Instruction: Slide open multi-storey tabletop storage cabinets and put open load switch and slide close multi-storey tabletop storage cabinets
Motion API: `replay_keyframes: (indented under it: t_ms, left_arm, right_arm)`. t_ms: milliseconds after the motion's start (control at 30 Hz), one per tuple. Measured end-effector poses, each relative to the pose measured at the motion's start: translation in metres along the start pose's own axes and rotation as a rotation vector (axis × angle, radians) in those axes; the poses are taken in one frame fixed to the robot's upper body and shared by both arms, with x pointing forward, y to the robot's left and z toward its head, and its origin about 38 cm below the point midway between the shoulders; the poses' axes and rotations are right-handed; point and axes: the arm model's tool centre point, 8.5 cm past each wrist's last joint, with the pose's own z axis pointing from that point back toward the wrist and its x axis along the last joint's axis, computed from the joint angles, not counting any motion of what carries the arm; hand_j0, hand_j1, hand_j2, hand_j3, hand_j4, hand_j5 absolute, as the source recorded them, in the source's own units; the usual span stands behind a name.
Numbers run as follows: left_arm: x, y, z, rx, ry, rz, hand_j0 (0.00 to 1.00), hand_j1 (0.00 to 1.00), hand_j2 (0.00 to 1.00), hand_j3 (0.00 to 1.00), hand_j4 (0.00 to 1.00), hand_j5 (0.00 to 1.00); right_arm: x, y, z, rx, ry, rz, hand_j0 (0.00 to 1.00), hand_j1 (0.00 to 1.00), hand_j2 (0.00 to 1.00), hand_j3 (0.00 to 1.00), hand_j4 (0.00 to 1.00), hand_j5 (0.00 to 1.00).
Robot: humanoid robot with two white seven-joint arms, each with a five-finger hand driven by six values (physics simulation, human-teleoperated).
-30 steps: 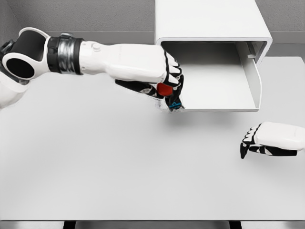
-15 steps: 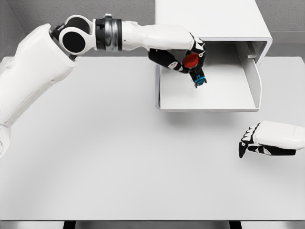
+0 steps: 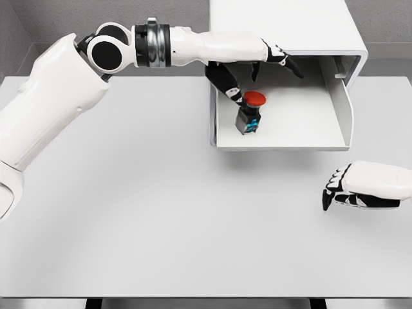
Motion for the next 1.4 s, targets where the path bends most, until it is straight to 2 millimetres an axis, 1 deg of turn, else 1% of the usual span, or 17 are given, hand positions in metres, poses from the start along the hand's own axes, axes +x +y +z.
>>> replay_keyframes:
  t_ms: [100,333,400,567,733,833,900,933,1000,1067,1167,1233,1267,1300,1333,1400]
  left_arm:
    - [0.0,0.0,0.0,-0.001,0.001,-0.003,1.0,1.0,1.0,1.0,1.0,1.0]
    - [0.002,0.0,-0.001,-0.007,0.006,-0.019,1.0,1.0,1.0,1.0,1.0,1.0]
    - [0.01,-0.001,-0.004,-0.033,-0.007,-0.059,1.0,1.0,1.0,1.0,1.0,1.0]
    - [0.032,0.001,-0.012,-0.057,-0.063,-0.124,1.0,1.0,1.0,1.0,1.0,1.0]
    - [0.04,0.002,-0.015,-0.062,-0.082,-0.142,1.0,1.0,1.0,1.0,1.0,1.0]
    - [0.047,0.003,-0.017,-0.064,-0.101,-0.157,1.0,1.0,1.0,1.0,1.0,1.0]
    - [0.06,0.003,-0.015,-0.069,-0.132,-0.183,1.0,1.0,1.0,1.0,1.0,1.0]
    - [0.067,0.003,-0.011,-0.071,-0.148,-0.198,1.0,1.0,1.0,1.0,1.0,1.0]
    - [0.076,0.0,0.002,-0.078,-0.161,-0.216,1.0,1.0,1.0,1.0,1.0,1.0]
    - [0.076,-0.013,0.017,-0.088,-0.153,-0.2,1.0,1.0,1.0,1.0,1.0,1.0]
    - [0.066,-0.029,0.045,-0.106,-0.101,-0.17,1.0,1.0,1.0,1.0,1.0,1.0]
    - [0.064,-0.037,0.062,-0.118,-0.074,-0.162,1.0,1.0,1.0,1.0,1.0,1.0]
    - [0.062,-0.049,0.07,-0.124,-0.064,-0.14,1.0,1.0,1.0,1.0,1.0,1.0]
    - [0.063,-0.052,0.076,-0.125,-0.057,-0.136,1.0,1.0,1.0,1.0,1.0,1.0]
    - [0.064,-0.051,0.08,-0.124,-0.052,-0.141,1.0,1.0,1.0,1.0,1.0,1.0]
    - [0.066,-0.049,0.09,-0.128,-0.038,-0.154,1.0,1.0,1.0,1.0,1.0,1.0]
  right_arm:
    - [0.0,-0.012,0.0,-0.024,0.0,0.026,0.47,0.47,0.47,0.47,0.47,0.47]
    - [0.001,-0.03,-0.001,-0.061,-0.005,0.065,0.49,0.49,0.49,0.49,0.49,0.49]
    - [0.002,-0.033,-0.002,-0.07,-0.008,0.068,0.49,0.49,0.49,0.49,0.49,0.49]
    - [0.003,-0.032,-0.007,-0.08,-0.024,0.061,0.49,0.49,0.49,0.49,0.49,0.49]
    - [0.004,-0.033,-0.01,-0.086,-0.031,0.061,0.49,0.49,0.49,0.49,0.49,0.49]
    - [0.004,-0.037,-0.01,-0.093,-0.031,0.071,0.49,0.49,0.49,0.49,0.49,0.49]
    - [0.005,-0.05,-0.009,-0.117,-0.032,0.099,0.49,0.49,0.49,0.49,0.49,0.49]
    - [0.006,-0.056,-0.009,-0.13,-0.035,0.111,0.49,0.49,0.49,0.49,0.49,0.49]
    - [0.007,-0.058,-0.011,-0.139,-0.042,0.113,0.49,0.49,0.49,0.49,0.49,0.49]
    - [0.008,-0.063,-0.012,-0.151,-0.046,0.123,0.49,0.49,0.49,0.49,0.49,0.49]
    - [0.013,-0.083,-0.015,-0.18,-0.062,0.168,0.49,0.49,0.49,0.49,0.49,0.49]
    - [0.015,-0.086,-0.022,-0.181,-0.081,0.174,0.49,0.49,0.49,0.49,0.49,0.49]
    - [0.017,-0.09,-0.025,-0.186,-0.09,0.184,0.49,0.49,0.49,0.49,0.49,0.49]
    - [0.019,-0.092,-0.028,-0.186,-0.1,0.188,0.49,0.49,0.49,0.49,0.49,0.49]
    - [0.02,-0.096,-0.032,-0.188,-0.111,0.196,0.49,0.49,0.49,0.49,0.49,0.49]
    - [0.021,-0.095,-0.04,-0.183,-0.129,0.191,0.49,0.49,0.49,0.49,0.49,0.49]
